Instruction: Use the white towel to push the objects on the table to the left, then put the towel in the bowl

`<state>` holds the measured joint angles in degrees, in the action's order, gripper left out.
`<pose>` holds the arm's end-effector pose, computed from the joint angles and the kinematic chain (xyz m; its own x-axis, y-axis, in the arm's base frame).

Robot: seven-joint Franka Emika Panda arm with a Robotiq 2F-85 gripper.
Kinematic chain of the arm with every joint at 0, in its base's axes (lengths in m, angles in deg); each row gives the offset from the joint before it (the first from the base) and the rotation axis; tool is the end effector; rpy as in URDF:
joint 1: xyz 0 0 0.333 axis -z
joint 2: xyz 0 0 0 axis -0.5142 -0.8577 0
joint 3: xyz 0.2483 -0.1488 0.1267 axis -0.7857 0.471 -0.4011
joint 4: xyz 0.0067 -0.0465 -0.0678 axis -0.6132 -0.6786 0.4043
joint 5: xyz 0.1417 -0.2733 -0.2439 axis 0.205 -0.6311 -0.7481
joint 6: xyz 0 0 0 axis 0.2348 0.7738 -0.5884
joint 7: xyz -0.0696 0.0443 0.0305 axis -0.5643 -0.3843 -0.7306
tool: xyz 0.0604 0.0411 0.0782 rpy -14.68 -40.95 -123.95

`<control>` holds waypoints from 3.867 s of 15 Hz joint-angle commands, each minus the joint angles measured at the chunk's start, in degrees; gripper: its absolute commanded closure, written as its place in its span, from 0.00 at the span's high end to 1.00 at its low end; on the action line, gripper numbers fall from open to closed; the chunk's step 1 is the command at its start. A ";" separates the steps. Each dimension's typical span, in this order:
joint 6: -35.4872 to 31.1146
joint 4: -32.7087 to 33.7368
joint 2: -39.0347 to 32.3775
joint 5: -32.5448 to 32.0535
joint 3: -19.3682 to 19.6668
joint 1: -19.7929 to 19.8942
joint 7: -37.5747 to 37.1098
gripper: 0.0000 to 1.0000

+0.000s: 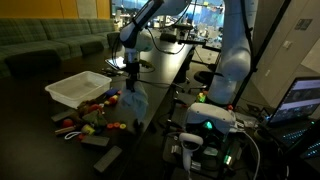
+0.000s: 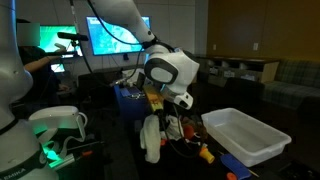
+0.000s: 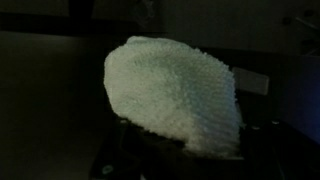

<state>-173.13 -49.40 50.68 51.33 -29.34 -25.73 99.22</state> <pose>0.4965 -0.0010 0.2143 0.9640 0.0863 -0.2514 -0.0208 -0.9185 -0.3948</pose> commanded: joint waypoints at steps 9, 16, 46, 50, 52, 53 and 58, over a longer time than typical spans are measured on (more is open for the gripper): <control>-18.40 32.14 -26.94 -7.66 6.99 8.24 -11.85 0.00; -20.91 52.86 -43.41 -12.63 10.93 8.02 -28.17 0.00; 9.41 89.13 -70.31 -17.19 8.65 6.87 -23.95 0.00; 12.09 87.68 -69.15 -16.54 8.07 5.77 -23.23 0.00; 13.42 86.56 -68.28 -16.29 7.52 4.80 -22.29 0.00; 13.52 86.02 -67.94 -16.22 7.31 4.13 -22.04 0.00; 15.92 84.00 -66.60 -15.94 6.55 -0.20 -25.41 0.00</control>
<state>-156.97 38.09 -15.65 34.80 -21.64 -23.07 75.97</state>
